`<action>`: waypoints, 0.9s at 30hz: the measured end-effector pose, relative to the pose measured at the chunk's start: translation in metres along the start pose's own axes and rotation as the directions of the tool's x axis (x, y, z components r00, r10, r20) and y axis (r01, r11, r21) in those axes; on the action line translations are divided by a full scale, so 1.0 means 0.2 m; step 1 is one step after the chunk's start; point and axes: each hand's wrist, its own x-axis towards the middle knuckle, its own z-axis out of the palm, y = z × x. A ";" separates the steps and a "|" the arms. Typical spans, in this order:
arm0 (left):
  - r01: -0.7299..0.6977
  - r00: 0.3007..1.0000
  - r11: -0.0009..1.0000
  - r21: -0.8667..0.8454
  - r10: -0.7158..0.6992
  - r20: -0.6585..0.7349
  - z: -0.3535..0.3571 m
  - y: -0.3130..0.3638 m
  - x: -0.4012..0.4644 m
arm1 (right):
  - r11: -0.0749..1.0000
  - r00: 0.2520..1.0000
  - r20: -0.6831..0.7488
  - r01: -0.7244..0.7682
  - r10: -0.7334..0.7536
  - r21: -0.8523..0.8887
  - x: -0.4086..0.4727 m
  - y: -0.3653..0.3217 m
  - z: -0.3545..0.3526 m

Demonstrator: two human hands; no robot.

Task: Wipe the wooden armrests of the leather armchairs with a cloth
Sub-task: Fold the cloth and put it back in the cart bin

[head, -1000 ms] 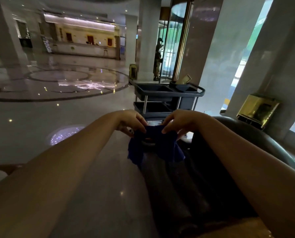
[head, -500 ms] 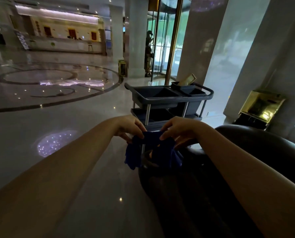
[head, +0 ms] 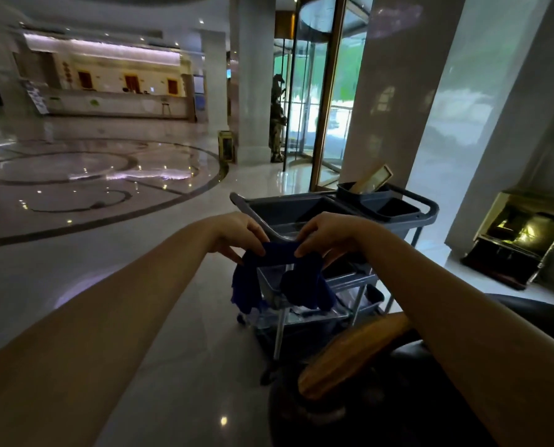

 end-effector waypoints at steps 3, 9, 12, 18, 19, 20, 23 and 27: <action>-0.022 0.999 1.000 -0.007 0.022 0.028 -0.18 -0.07 0.34 | 1.000 1.000 -0.021 -0.019 0.019 0.009 0.33 -0.02 -0.12; -0.103 0.992 0.992 0.071 0.097 0.084 -0.54 -0.15 1.00 | 0.997 0.990 -0.123 -0.074 0.073 -0.001 0.90 -0.07 -0.32; -0.144 0.982 0.984 0.105 0.130 0.134 -0.74 -0.15 1.31 | 0.992 0.976 -0.179 -0.125 0.127 0.022 1.15 -0.12 -0.44; -0.240 0.948 0.961 0.138 0.201 0.245 -0.97 -0.13 1.90 | 0.968 0.938 -0.249 -0.214 0.242 0.133 1.60 -0.11 -0.66; -0.245 0.944 0.960 0.138 0.204 0.259 -0.98 -0.14 2.00 | 0.962 0.929 -0.260 -0.230 0.262 0.145 1.68 -0.09 -0.69; -0.252 0.940 0.958 0.140 0.207 0.272 -0.99 -0.15 2.10 | 0.957 0.922 -0.269 -0.245 0.279 0.154 1.75 -0.06 -0.72; -0.272 0.925 0.952 0.143 0.218 0.310 -1.01 -0.16 2.40 | 0.941 0.902 -0.284 -0.280 0.325 0.188 1.97 0.04 -0.80; -0.294 0.914 0.946 0.135 0.237 0.330 -1.02 -0.17 2.79 | 0.935 0.878 -0.326 -0.309 0.351 0.174 2.27 0.20 -0.94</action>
